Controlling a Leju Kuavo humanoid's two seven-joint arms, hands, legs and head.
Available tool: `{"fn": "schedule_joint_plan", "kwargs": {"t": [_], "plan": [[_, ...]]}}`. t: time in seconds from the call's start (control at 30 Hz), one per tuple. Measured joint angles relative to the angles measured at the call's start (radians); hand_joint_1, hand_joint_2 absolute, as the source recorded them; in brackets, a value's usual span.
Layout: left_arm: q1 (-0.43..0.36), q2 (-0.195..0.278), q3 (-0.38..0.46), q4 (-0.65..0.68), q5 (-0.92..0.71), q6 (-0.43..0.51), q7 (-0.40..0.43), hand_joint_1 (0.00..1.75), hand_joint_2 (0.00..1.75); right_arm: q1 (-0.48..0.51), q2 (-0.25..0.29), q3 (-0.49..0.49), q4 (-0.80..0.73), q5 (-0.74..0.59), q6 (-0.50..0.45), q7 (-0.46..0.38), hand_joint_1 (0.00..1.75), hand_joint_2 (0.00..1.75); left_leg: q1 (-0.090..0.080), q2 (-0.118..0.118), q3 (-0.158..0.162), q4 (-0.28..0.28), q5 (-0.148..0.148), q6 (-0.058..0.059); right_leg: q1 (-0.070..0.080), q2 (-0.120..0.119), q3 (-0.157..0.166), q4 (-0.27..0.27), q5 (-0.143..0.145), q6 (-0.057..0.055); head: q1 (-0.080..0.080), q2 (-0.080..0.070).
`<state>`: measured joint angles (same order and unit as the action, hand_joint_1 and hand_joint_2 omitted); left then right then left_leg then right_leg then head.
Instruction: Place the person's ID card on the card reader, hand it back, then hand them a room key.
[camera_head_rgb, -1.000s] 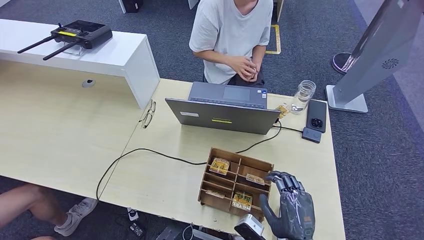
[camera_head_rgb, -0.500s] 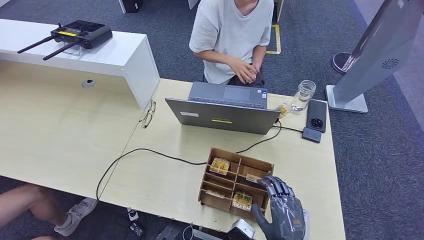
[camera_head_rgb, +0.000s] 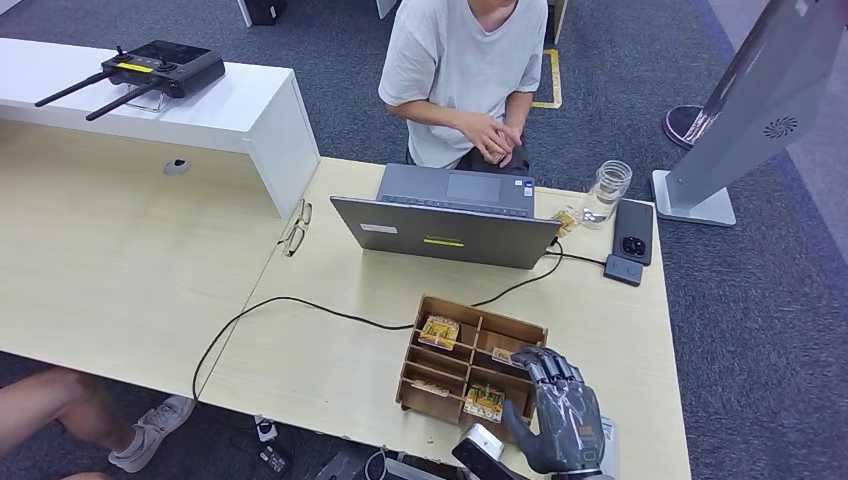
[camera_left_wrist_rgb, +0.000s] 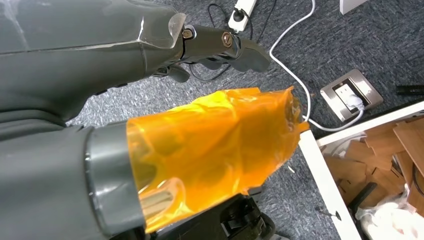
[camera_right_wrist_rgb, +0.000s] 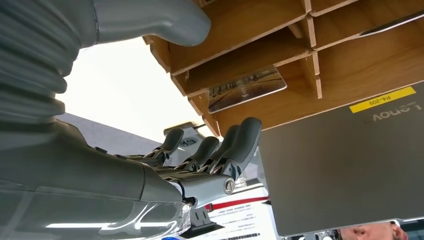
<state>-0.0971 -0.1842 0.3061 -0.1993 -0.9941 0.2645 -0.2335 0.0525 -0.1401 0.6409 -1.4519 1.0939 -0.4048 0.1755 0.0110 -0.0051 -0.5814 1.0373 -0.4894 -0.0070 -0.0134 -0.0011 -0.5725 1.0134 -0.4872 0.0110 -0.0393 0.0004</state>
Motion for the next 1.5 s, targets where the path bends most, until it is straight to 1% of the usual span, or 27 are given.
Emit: {"fn": "schedule_joint_plan", "kwargs": {"t": [0.2, 0.3, 0.4, 0.63, 1.23, 1.5], "plan": [[-0.001, 0.0, -0.004, 0.0, -0.002, -0.002, 0.002, 0.0, 0.0, -0.006, 0.005, -0.005, 0.019, 0.003, 0.004, 0.011, 0.64, 1.75, 0.0, 0.0, 0.0, 0.0, 0.0, 0.0, 0.0, 0.0, 0.0, 0.0, 0.0, 0.0, 0.0, 0.0], [-0.004, -0.001, -0.006, 0.0, -0.003, -0.007, 0.011, 0.0, 0.0, -0.008, 0.01, -0.012, 0.03, 0.005, 0.006, 0.014, 0.62, 1.75, 0.0, 0.0, 0.0, 0.0, 0.0, 0.0, 0.0, 0.0, 0.0, 0.0, 0.0, 0.0, 0.0, 0.0], [-0.008, -0.001, -0.006, 0.0, -0.004, -0.011, 0.017, 0.0, 0.0, -0.012, 0.016, -0.017, 0.041, 0.006, 0.011, 0.015, 0.65, 1.75, 0.0, 0.0, 0.0, 0.0, 0.0, 0.0, 0.0, 0.0, 0.0, 0.0, 0.0, 0.0, 0.0, 0.0], [-0.011, -0.002, -0.016, 0.0, -0.006, -0.015, 0.02, 0.0, 0.0, -0.02, 0.025, -0.023, 0.06, 0.01, 0.019, 0.019, 0.62, 1.75, 0.0, 0.0, 0.0, 0.0, 0.0, 0.0, 0.0, 0.0, 0.0, 0.0, 0.0, 0.0, 0.0, 0.0], [-0.013, -0.002, -0.025, 0.0, -0.009, -0.021, 0.021, 0.0, 0.0, -0.048, 0.041, -0.041, 0.052, 0.02, 0.04, 0.016, 0.64, 1.75, 0.0, 0.0, 0.0, 0.0, 0.0, 0.0, 0.0, 0.0, 0.0, 0.0, 0.0, 0.0, 0.0, 0.0], [-0.013, -0.002, -0.025, 0.0, -0.01, -0.022, 0.021, 0.0, 0.0, -0.053, 0.042, -0.043, 0.04, 0.021, 0.046, 0.016, 0.72, 1.75, 0.0, 0.0, 0.0, 0.0, 0.0, 0.0, 0.0, 0.0, 0.0, 0.0, 0.0, 0.0, 0.0, 0.0]]}}
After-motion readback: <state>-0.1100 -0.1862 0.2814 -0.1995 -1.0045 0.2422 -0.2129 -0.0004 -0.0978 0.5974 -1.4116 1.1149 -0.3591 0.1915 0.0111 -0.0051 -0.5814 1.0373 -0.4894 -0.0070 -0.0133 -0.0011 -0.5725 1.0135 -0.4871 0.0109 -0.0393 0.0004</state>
